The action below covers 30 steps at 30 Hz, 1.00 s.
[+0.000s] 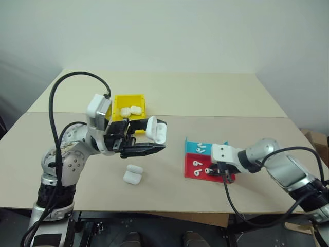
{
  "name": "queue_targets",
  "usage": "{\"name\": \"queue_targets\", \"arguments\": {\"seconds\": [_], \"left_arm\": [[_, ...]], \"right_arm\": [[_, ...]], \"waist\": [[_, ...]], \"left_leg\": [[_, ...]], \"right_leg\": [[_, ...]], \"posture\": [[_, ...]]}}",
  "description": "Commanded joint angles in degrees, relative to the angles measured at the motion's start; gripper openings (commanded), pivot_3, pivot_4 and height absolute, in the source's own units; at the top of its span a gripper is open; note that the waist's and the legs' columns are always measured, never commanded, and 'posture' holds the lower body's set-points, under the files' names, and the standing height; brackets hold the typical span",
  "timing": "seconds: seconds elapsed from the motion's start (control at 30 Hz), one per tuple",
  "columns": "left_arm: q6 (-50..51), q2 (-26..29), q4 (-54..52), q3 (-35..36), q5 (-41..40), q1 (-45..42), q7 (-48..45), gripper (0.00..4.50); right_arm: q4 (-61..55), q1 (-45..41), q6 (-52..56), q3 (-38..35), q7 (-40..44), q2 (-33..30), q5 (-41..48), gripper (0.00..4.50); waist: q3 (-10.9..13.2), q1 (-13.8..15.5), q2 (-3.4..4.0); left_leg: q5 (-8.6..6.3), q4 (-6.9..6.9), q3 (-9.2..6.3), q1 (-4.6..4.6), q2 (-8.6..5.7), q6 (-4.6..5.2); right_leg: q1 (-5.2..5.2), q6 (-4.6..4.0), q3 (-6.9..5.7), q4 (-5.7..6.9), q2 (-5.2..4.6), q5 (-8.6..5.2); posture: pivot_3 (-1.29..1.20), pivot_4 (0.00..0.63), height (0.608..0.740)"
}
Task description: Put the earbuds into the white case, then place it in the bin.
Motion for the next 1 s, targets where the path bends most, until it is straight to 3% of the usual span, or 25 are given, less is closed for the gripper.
{"name": "queue_targets", "arguments": {"seconds": [0.03, 0.63, 0.83, 1.0], "left_arm": [[0.22, 0.80, -2.70, 1.44, -1.54, 0.19, 0.75, 2.82], [-0.71, 1.68, -3.21, 1.24, -1.89, 0.43, 1.25, 2.82], [-1.09, 1.46, -3.03, 1.12, -1.71, 0.32, 1.20, 2.82], [-1.30, 1.61, -2.92, 1.22, -1.51, 0.37, 1.14, 2.82]], "right_arm": [[2.46, -1.25, -2.04, 0.39, 1.50, 1.13, -2.75, 0.71], [4.26, -2.08, -4.06, -0.92, 5.32, 1.45, -6.41, 0.71], [4.56, -2.18, -3.40, -0.47, 6.32, 1.43, -7.97, 2.58], [5.07, -2.82, -3.17, -0.81, 6.94, 1.94, -7.96, 2.58]], "waist": [[0.00, 0.00, 0.00], [0.00, 0.13, 0.00], [0.00, 0.11, 0.00], [0.00, 0.05, 0.00]], "left_leg": [[0.00, 0.00, -0.01, 0.01, 0.01, 0.00], [0.00, 0.01, -0.02, 0.07, 0.00, 0.00], [0.00, 0.00, -0.02, 0.06, 0.01, 0.00], [0.01, 0.03, -0.02, 0.10, 0.01, -0.01]], "right_leg": [[0.00, 0.00, -0.02, 0.00, 0.01, 0.00], [0.07, -0.04, -0.03, 0.01, 0.01, 0.03], [0.07, -0.05, -0.03, 0.01, 0.01, 0.03], [0.09, -0.04, -0.02, 0.03, 0.01, 0.03]], "posture": [[0.00, 0.150, 0.740], [0.00, 0.150, 0.740], [0.00, 0.150, 0.740], [0.00, 0.150, 0.740]]}}
